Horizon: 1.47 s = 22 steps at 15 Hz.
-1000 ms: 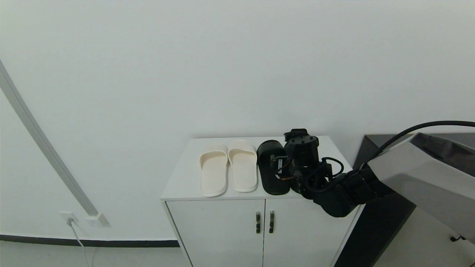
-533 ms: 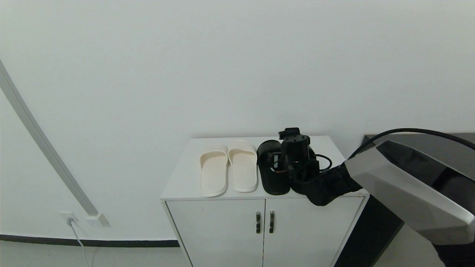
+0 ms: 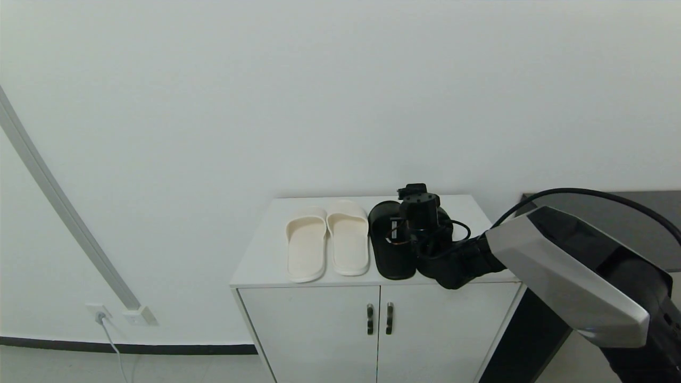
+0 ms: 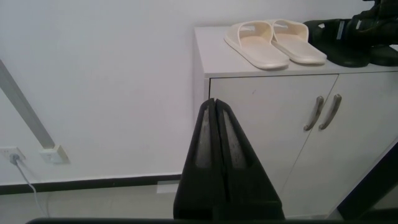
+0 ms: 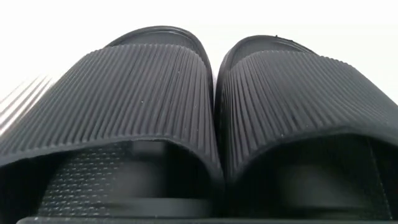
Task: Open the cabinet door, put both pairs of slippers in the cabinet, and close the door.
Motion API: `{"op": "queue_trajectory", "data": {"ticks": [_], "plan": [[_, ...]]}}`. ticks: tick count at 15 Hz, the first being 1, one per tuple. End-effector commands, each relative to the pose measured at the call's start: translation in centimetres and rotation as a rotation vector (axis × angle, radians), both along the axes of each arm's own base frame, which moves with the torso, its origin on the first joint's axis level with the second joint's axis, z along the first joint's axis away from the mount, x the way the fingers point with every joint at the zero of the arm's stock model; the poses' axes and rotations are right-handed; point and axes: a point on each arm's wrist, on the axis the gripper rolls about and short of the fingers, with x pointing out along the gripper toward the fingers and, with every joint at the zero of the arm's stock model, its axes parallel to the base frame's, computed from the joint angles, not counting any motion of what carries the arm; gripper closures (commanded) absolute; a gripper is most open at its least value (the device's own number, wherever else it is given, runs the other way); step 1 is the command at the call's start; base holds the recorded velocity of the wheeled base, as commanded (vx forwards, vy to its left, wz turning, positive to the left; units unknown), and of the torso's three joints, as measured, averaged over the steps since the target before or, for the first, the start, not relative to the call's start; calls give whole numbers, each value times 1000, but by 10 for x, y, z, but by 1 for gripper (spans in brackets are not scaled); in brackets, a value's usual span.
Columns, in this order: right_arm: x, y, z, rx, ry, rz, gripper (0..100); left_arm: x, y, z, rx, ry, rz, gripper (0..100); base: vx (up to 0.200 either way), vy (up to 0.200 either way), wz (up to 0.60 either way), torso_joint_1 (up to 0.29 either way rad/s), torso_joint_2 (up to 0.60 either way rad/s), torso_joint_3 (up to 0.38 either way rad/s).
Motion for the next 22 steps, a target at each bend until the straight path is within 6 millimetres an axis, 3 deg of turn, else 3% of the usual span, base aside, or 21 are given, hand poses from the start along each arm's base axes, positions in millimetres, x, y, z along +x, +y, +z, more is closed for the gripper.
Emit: {"op": "queue_trajectory", "data": {"ticks": [1,5,8,10,12,14,15,18,20,22], "plan": [[0,0,2,3,-5,0,100,0,0,0,0,1,1,100,0,0,0,0,0,0],[-6,-3,15,9,-18,-9,100,0,0,0,1,1,-2,100,0,0,0,0,0,0],[-31,-12,50,9,-38,7,100,0,0,0,1,1,-1,100,0,0,0,0,0,0],[-71,-19,76,6,-31,55,100,0,0,0,1,1,1,100,0,0,0,0,0,0],[-121,-26,91,-9,-4,169,100,0,0,0,1,1,1,100,0,0,0,0,0,0],[-161,-30,93,-7,22,312,100,0,0,0,1,1,1,100,0,0,0,0,0,0],[-191,-37,90,-12,51,419,100,0,0,0,1,1,-1,100,0,0,0,0,0,0],[-248,-74,88,-39,80,687,100,0,0,0,1,1,1,100,0,0,0,0,0,0],[-272,-94,88,-13,98,825,100,0,0,0,1,1,1,100,0,0,0,0,0,0],[-273,-95,86,-11,114,854,100,0,0,0,3,1,-1,100,0,0,0,0,0,0]]}}
